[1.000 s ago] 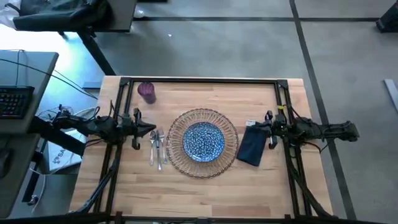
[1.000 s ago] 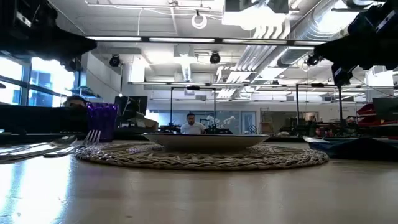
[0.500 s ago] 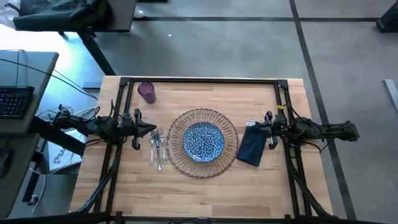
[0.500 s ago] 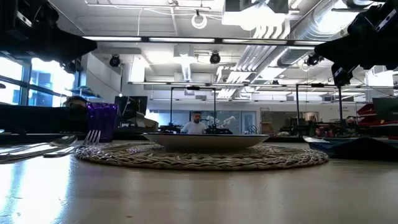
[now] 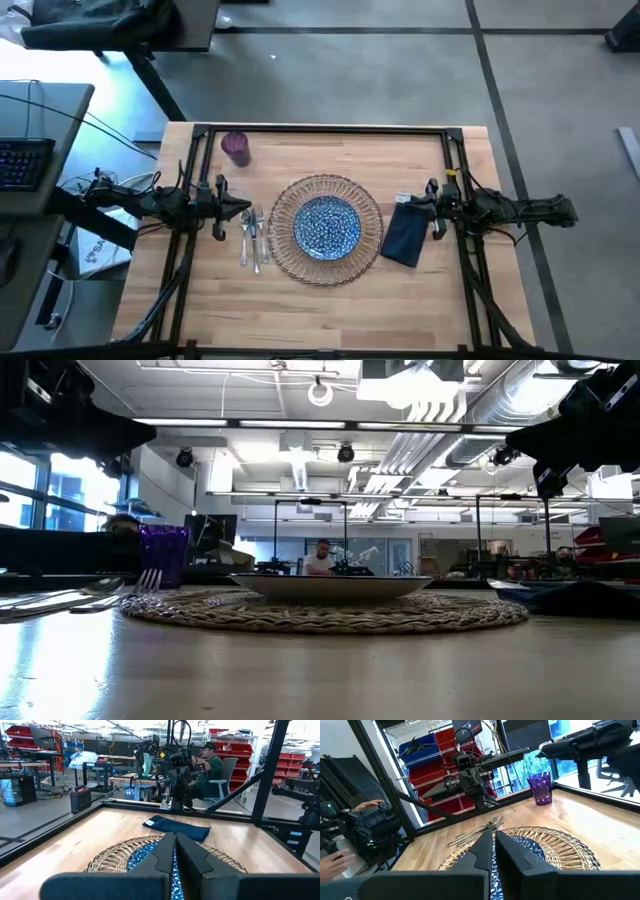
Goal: Set table place
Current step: Return to Home Position
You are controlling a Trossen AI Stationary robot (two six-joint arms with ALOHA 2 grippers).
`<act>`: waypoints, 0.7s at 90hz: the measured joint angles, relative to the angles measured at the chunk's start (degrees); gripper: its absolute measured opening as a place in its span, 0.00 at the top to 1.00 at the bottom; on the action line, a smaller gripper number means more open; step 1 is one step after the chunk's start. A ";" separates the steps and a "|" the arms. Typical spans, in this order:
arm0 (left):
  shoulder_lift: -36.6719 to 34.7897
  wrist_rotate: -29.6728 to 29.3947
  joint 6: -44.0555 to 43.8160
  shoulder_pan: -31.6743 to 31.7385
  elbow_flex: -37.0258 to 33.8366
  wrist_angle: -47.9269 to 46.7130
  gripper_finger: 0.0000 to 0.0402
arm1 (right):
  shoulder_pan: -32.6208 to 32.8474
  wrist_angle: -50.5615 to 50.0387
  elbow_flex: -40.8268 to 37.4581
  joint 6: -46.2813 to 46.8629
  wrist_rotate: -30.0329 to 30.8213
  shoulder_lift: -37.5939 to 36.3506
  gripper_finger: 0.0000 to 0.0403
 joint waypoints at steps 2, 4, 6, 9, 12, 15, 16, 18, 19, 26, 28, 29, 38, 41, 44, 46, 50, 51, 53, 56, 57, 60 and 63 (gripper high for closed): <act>0.02 0.03 0.54 0.44 0.01 0.02 1.00 | 0.00 0.00 0.00 -0.01 0.00 0.00 1.00; 0.03 0.09 0.93 0.89 0.02 -0.02 1.00 | 0.00 0.00 0.00 0.01 0.00 0.00 1.00; 0.03 0.32 1.23 1.33 0.02 -0.12 1.00 | 0.00 -0.02 0.00 -0.01 0.00 -0.02 1.00; 0.03 0.94 1.84 2.01 0.02 -0.14 1.00 | 0.00 -0.02 0.00 0.01 0.00 0.00 1.00; 0.03 1.76 2.38 2.70 0.02 -0.20 1.00 | 0.00 0.00 0.00 -0.01 0.00 0.00 1.00; 0.03 2.82 2.96 3.46 0.02 -0.26 1.00 | 0.00 -0.02 0.00 -0.01 0.00 0.00 1.00; 0.03 3.24 3.18 3.71 0.02 -0.30 1.00 | 0.00 -0.02 0.00 -0.01 0.00 0.00 1.00; 0.03 4.20 3.49 4.31 0.02 -0.41 1.00 | 0.00 -0.02 0.00 -0.01 0.00 0.00 1.00; 0.03 4.74 3.57 4.63 0.02 -0.47 1.00 | 0.00 -0.02 0.00 0.00 0.00 0.00 1.00; 0.03 9.71 3.53 6.86 0.02 -1.27 1.00 | 0.00 -0.02 0.00 -0.01 0.00 0.00 1.00; 0.03 11.33 3.50 7.45 0.02 -1.57 1.00 | 0.00 -0.02 0.00 -0.01 0.00 0.00 1.00; 0.03 12.11 3.49 7.77 0.02 -1.67 1.00 | 0.00 -0.02 0.00 -0.01 0.00 0.00 1.00; 0.03 17.43 3.16 10.06 0.02 -2.57 1.00 | 0.00 -0.02 0.00 -0.01 0.00 0.00 1.00; 0.03 18.23 3.06 10.71 0.02 -2.69 1.00 | 0.00 -0.02 0.00 -0.01 0.02 0.00 1.00; 0.03 18.79 3.06 11.26 0.02 -2.77 1.00 | 0.00 -0.02 0.00 -0.01 0.02 0.00 1.00; 0.03 18.99 3.07 11.60 0.02 -2.83 1.00 | 0.00 -0.02 0.00 -0.01 0.02 0.00 1.00; 0.03 18.95 3.08 12.09 0.02 -2.78 1.00 | 0.00 -0.02 0.00 -0.01 0.02 0.00 1.00; 0.03 18.85 3.07 12.10 0.02 -2.77 1.00 | 0.00 -0.02 0.00 -0.01 0.02 0.00 1.00; 0.03 18.55 3.06 12.22 0.02 -2.73 1.00 | 0.00 -0.02 0.00 -0.01 0.02 0.00 1.00; 0.03 18.16 2.99 12.33 0.02 -2.68 1.00 | 0.00 -0.02 0.00 -0.01 0.02 0.00 1.00; 0.03 18.08 2.90 12.34 0.02 -2.67 1.00 | 0.00 -0.02 0.00 -0.01 0.02 0.00 1.00; 0.03 17.93 2.53 12.34 0.02 -2.63 1.00 | 0.00 -0.02 0.00 -0.01 0.02 0.00 1.00; 0.03 17.92 2.41 12.34 0.02 -2.63 1.00 | 0.00 -0.02 0.00 -0.01 0.02 0.00 1.00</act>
